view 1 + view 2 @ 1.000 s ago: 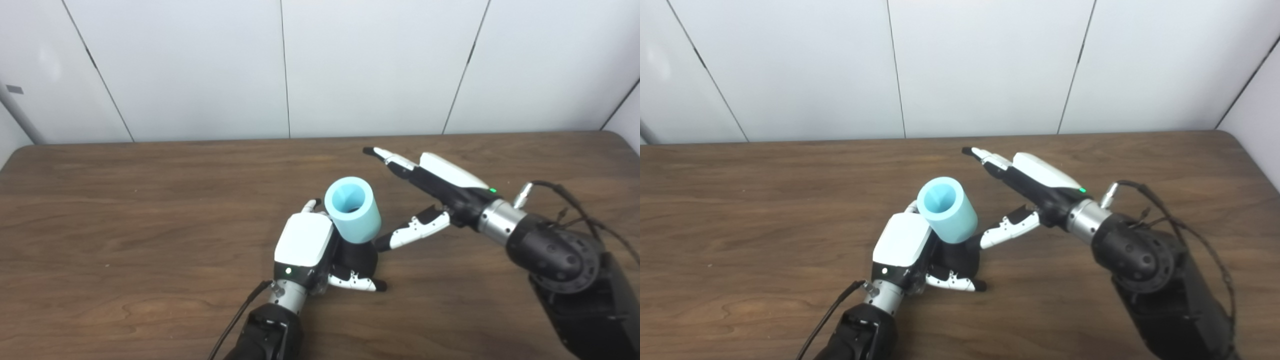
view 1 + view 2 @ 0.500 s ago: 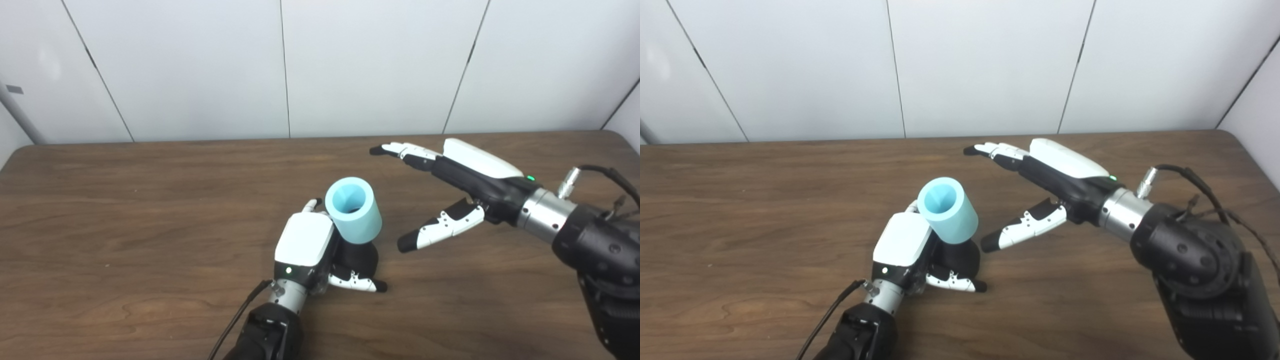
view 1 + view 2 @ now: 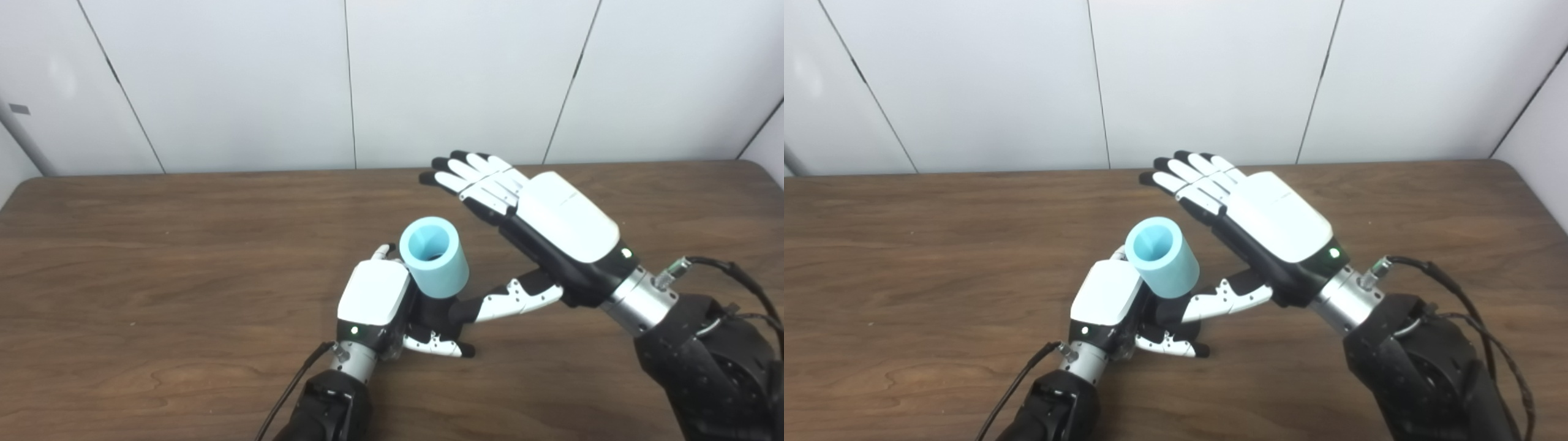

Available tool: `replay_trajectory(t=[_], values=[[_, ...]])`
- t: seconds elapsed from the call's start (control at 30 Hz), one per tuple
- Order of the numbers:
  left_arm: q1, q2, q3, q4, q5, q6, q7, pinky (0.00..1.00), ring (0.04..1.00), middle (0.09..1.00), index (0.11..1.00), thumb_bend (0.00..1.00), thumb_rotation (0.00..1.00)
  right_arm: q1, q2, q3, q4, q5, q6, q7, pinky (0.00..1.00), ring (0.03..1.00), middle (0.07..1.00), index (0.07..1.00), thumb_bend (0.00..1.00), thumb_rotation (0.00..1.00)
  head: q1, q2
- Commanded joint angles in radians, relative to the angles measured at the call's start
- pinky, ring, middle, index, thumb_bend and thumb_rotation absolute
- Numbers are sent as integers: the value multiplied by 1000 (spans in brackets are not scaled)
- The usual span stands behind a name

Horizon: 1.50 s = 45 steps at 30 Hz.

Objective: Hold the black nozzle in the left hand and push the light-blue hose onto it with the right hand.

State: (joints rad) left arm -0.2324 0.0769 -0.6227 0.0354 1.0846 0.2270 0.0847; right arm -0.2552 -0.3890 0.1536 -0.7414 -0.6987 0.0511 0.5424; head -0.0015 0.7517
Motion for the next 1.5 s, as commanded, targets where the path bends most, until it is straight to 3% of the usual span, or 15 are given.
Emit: replay_trajectory(t=[0.0,0.1,0.23,0.73,1.1,1.47], values=[[24,7,-15,28,6,4,-57,908,624,515,471,523,0,-21,-3,-2,-35,-17,-39,-15,970,981,978,940,646,1000,0,2],[20,10,-19,36,14,-6,-44,887,624,518,468,522,0,-22,5,12,-44,-34,-62,-5,977,982,980,938,647,1000,2,2],[9,17,-35,35,53,12,-79,877,645,546,457,517,0,-31,12,26,-54,-47,-78,10,984,968,960,926,635,1000,3,3],[12,9,-36,26,67,21,-97,889,640,545,441,516,0,-36,8,32,-79,-75,-58,179,987,973,931,901,648,1000,4,5],[29,2,-12,24,16,-9,-65,895,636,538,459,518,0,-24,0,9,-25,-90,-69,185,973,980,923,885,650,1000,7,8],[30,-8,-8,28,15,6,-66,908,631,517,472,522,0,11,-18,-10,0,-94,-83,172,1000,994,928,880,631,1000,9,10]])
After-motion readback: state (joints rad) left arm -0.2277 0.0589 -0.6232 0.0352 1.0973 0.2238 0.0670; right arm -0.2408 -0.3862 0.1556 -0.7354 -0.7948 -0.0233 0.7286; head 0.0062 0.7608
